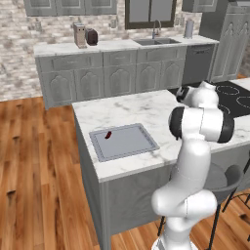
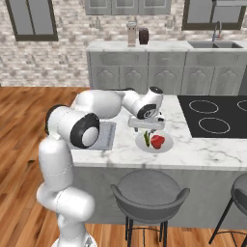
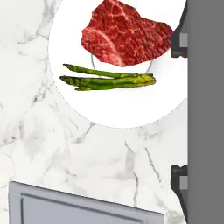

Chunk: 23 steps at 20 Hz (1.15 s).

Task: Create a steak meal by picking up the steak and asparagus from the tray and placing them on the plate. Leave the chili pepper on the tray.

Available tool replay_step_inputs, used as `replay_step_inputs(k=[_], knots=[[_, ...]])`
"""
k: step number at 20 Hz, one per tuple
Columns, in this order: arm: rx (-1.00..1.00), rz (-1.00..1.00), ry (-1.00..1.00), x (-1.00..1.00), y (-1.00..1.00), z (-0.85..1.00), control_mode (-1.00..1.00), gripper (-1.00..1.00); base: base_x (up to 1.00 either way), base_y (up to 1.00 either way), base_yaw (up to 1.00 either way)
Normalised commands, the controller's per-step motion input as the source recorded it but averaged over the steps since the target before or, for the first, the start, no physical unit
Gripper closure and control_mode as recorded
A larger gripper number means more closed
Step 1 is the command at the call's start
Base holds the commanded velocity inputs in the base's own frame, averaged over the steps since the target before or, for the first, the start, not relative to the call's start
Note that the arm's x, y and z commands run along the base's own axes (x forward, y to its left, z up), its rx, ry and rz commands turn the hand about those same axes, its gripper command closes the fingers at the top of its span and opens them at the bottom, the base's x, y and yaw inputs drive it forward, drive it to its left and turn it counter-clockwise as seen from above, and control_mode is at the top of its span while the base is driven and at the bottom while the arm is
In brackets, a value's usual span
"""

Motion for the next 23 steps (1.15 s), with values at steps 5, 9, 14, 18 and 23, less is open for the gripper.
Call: replay_step_inputs(k=[5, 9, 14, 18, 23], knots=[[-0.11, 0.01, -0.19, -0.98, 0.61, 0.76, -1.0, -1.0, 0.0, 0.0, 0.0], [-0.14, 0.01, -0.32, -1.0, 0.71, 0.69, -1.0, -1.0, 0.0, 0.0, 0.0], [-0.17, 0.03, -0.39, -1.0, 0.78, 0.65, -1.0, -1.0, 0.0, 0.0, 0.0], [-0.18, 0.01, -0.3, -0.78, 0.81, 0.52, -1.0, -1.0, 0.0, 0.0, 0.0], [-0.1, 0.0, -0.07, -0.17, 0.35, 0.14, -1.0, -1.0, 0.0, 0.0, 0.0]])
